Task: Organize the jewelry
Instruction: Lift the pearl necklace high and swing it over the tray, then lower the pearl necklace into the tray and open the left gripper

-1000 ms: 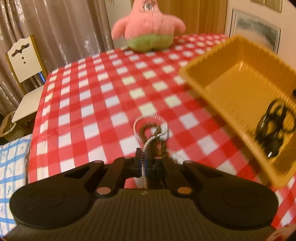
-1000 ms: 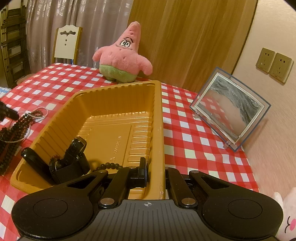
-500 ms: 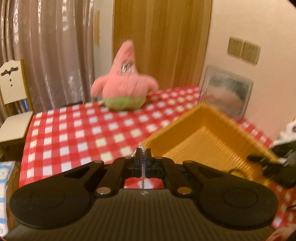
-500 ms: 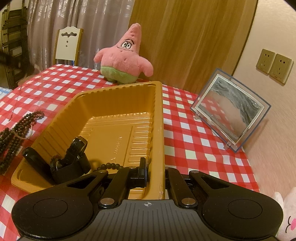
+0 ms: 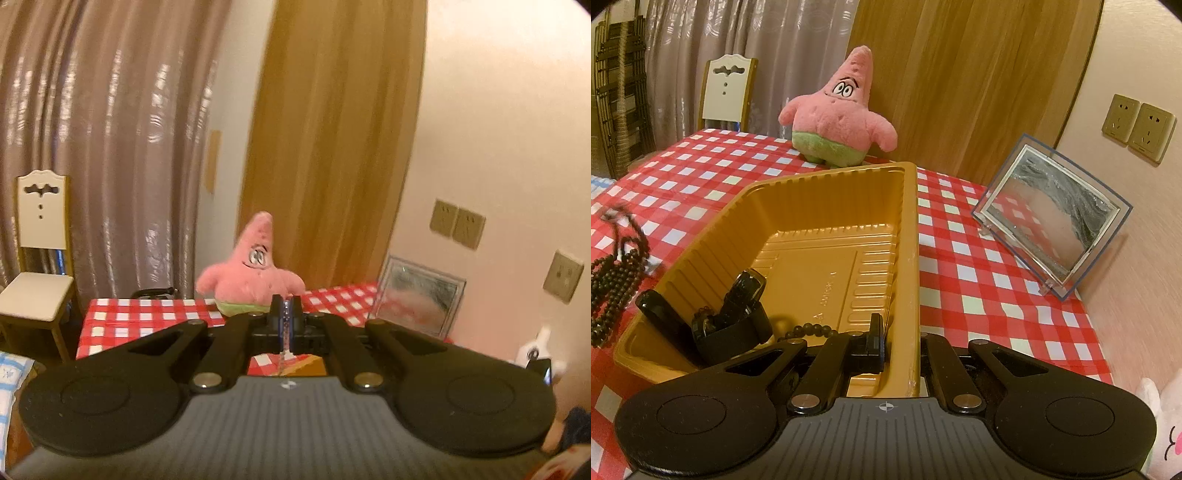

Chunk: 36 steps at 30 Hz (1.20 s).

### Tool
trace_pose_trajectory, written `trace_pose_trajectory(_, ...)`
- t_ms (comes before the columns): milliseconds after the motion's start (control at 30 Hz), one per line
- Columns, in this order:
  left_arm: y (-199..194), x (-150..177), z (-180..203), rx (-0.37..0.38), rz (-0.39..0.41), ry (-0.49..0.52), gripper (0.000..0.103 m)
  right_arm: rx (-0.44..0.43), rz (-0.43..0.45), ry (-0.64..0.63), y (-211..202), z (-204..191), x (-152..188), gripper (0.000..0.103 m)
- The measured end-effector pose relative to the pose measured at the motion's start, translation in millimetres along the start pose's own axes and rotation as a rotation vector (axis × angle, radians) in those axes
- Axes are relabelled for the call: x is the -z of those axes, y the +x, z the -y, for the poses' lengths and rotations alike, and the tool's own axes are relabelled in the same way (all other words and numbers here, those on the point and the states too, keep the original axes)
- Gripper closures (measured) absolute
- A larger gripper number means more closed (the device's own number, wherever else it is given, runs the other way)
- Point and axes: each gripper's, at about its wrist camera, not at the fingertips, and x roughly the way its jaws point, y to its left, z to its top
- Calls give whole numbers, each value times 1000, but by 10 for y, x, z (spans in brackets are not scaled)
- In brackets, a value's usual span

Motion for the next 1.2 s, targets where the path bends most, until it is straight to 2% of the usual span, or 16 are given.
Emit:
trace_pose_trajectory(33, -40, 30, -11, -22, -5, 3, 101, 0, 0, -1, 0, -1, -1, 100)
trace_pose_trajectory(100, -13, 168, -50, -52, -64, -16, 101, -1, 1, 2, 0, -1, -2, 100)
trace_pose_trajectory(167, 88, 338, -93, -64, -145, -58, 102, 0, 1, -1, -2, -9, -7, 100)
trace_pose_trajectory(267, 136, 481, -32, -60, -183, -67, 102, -2, 1, -7, -5, -12, -16, 100)
trace_pose_trajectory(733, 290, 347, 314, 40, -156, -65, 102, -1, 3, -9, -17, -26, -23, 100)
trace_pose_trajectory(1000, 415, 239, 670, 167, -138, -51, 102, 0, 3, -7, -18, -24, -31, 100)
trace_pose_trajectory(1200, 681, 164, 941, 245, -127, -49, 102, -1, 7, -7, -36, -32, -39, 100)
